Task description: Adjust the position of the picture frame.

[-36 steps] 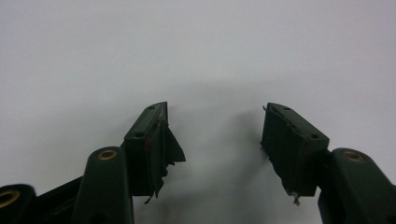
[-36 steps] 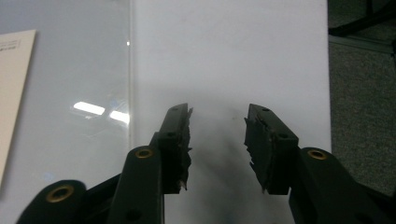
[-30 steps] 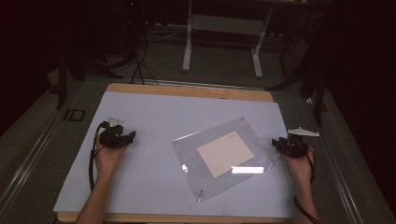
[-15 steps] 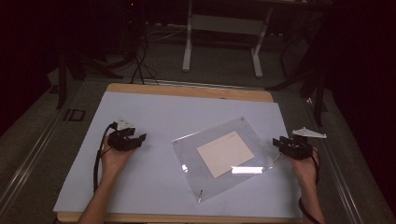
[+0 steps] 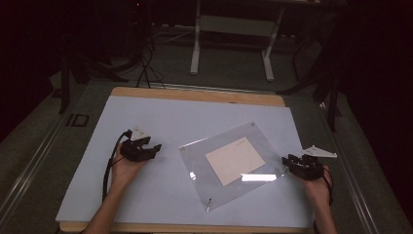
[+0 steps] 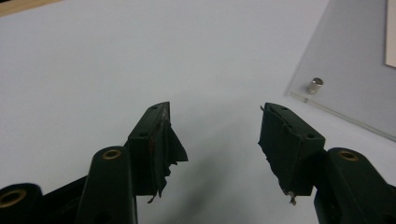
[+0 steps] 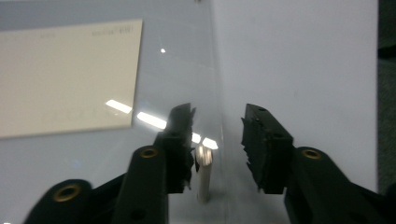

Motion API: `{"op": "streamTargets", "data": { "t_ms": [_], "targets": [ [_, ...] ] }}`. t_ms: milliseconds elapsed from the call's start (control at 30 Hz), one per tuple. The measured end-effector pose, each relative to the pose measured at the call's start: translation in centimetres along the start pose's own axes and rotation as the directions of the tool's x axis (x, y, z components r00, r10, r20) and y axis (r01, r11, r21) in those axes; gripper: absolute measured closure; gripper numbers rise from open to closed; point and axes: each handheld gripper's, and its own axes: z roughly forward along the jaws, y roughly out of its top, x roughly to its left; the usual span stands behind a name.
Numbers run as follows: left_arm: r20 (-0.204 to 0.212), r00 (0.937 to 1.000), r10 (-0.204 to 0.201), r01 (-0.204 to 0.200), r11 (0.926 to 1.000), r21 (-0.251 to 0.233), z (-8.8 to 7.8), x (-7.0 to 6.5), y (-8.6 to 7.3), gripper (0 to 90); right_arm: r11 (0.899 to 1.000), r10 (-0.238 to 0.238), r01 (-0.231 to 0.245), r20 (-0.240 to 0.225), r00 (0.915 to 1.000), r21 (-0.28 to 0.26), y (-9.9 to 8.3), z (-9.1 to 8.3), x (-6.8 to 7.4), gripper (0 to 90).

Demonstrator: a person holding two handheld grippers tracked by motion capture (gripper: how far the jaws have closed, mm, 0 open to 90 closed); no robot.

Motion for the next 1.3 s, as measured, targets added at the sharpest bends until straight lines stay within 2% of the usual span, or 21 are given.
{"op": "streamTargets", "data": {
  "t_ms": [67,133,200,300,367,467,567,700,733,767,833,867,1000,1100,1133,1167,1200,1233,1267,1300],
  "targets": [
    [0.002,0.9997,0.023,-0.023,0.9997,0.009,0.1,-0.2,-0.1,43.5,1.0,0.014,-0.014,-0.009,0.9999,0.011,-0.7,0.1,-0.2,65.5],
    [0.016,0.9996,0.023,-0.023,0.9996,0.012,0.2,-0.3,-0.2,43.5,1.0,0.031,-0.031,-0.032,0.999,-0.001,-1.3,0.0,-0.4,68.9],
    [0.022,0.9994,0.029,-0.029,0.9995,0.014,0.3,-0.5,-0.2,43.6,1.0,0.017,-0.017,-0.024,0.9996,0.001,-1.7,-0.1,-0.2,72.6],
    [0.052,0.9977,0.044,-0.044,0.999,0.008,0.1,-1.0,-0.1,43.8,1.0,-0.01,0.01,-0.03,0.9995,0.007,-1.7,0.0,0.3,84.3],
    [0.075,0.9956,0.056,-0.057,0.9984,0.003,0.0,-1.4,-0.1,43.9,0.999,-0.034,0.034,-0.002,0.9994,0.019,-1.6,0.1,0.7,84.6],
    [0.108,0.9907,0.084,-0.084,0.9965,-0.004,0.2,-2.2,-0.1,44.0,1.0,-0.02,0.02,-0.015,0.9997,0.007,-1.7,0.1,0.5,84.8],
    [0.137,0.9854,0.101,-0.102,0.9948,-0.001,0.3,-2.9,0.0,44.1,1.0,-0.019,0.019,-0.007,0.9998,0.007,-1.7,0.0,0.6,84.9],
    [0.197,0.9698,0.144,-0.145,0.9894,-0.011,0.3,-4.2,0.2,45.1,1.0,-0.021,0.021,-0.011,0.9997,0.013,-1.5,0.2,0.5,85.1],
    [0.224,0.961,0.162,-0.162,0.9866,-0.016,0.3,-4.8,0.3,45.3,1.0,-0.02,0.02,-0.01,0.9998,0.014,-1.4,0.2,0.4,85.1],
    [0.24,0.9554,0.172,-0.172,0.9848,-0.019,0.3,-5.2,0.3,45.6,1.0,-0.02,0.02,-0.004,0.9998,0.014,-1.3,0.3,0.4,85.1],
    [0.288,0.9385,0.19,-0.188,0.9815,-0.034,0.2,-6.1,0.4,46.3,1.0,-0.015,0.015,0.0,0.9999,0.015,-1.0,0.6,0.2,85.2],
    [0.313,0.9266,0.208,-0.204,0.9779,-0.048,0.1,-6.7,0.4,46.6,1.0,-0.016,0.016,0.003,0.9999,0.015,-0.9,0.7,0.2,85.2],
    [0.36,0.8995,0.248,-0.24,0.9683,-0.068,0.2,-8.1,0.5,46.9,1.0,-0.016,0.015,0.013,0.9998,0.02,-0.1,1.4,-0.3,85.2],
    [0.397,0.8816,0.256,-0.243,0.9665,-0.082,0.2,-8.7,0.6,48.7,1.0,-0.01,0.01,0.02,0.9998,0.019,0.6,2.2,-0.8,85.2],
    [0.416,0.8691,0.268,-0.253,0.9631,-0.091,0.2,-9.0,0.6,49.4,1.0,-0.009,0.009,0.023,0.9997,0.021,0.8,2.3,-0.9,85.2],
    [0.427,0.8609,0.277,-0.261,0.9605,-0.096,0.1,-9.3,0.7,50.4,1.0,-0.01,0.01,0.027,0.9996,0.023,1.1,2.6,-1.0,85.2],
    [0.445,0.8455,0.295,-0.275,0.9551,-0.109,0.1,-9.8,0.7,50.7,1.0,-0.01,0.009,0.027,0.9996,0.023,1.2,2.7,-1.1,85.3],
    [0.459,0.8355,0.302,-0.282,0.9527,-0.114,0.1,-10.1,0.7,51.1,1.0,-0.005,0.004,0.027,0.9996,0.023,1.4,3.0,-1.3,85.3],
    [0.476,0.8191,0.32,-0.296,0.9466,-0.127,0.2,-10.7,0.7,51.1,1.0,-0.001,0.001,0.027,0.9996,0.022,1.4,3.2,-1.4,85.3],
    [0.485,0.8103,0.328,-0.303,0.9437,-0.132,0.3,-11.0,0.6,51.0,1.0,0.01,-0.01,0.026,0.9996,0.014,1.4,3.4,-1.5,85.2]
  ]
}}
